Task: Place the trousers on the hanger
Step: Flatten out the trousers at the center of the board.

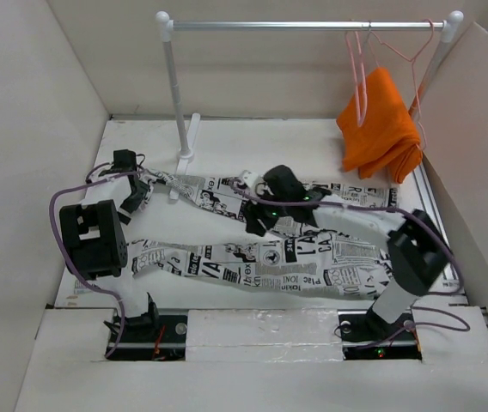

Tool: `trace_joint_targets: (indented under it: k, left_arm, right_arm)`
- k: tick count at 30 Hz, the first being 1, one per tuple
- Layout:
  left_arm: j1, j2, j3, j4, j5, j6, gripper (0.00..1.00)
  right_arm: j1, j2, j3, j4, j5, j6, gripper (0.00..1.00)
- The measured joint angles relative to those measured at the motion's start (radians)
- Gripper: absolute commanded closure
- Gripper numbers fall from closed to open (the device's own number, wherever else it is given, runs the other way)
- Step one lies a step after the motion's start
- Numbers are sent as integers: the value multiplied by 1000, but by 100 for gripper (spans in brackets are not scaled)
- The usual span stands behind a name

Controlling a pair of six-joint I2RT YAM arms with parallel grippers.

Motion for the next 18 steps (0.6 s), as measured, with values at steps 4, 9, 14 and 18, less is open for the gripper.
trace_joint_targets:
  k: [4, 9, 14, 18]
  left_arm:
    - [10, 27, 8, 11, 2, -45, 18]
    - [19, 105, 56, 16, 2, -62, 36]
    - [49, 143, 94, 40, 6, -51, 100]
    - [87, 170, 127, 57, 3, -32, 100]
  right_arm:
    - [76, 320, 316, -25, 46, -42, 39]
    - [85, 557, 526, -76, 110, -75, 42]
    - [76, 608, 567, -96, 178, -65, 79]
    - [74, 598, 531, -64, 219, -39, 100]
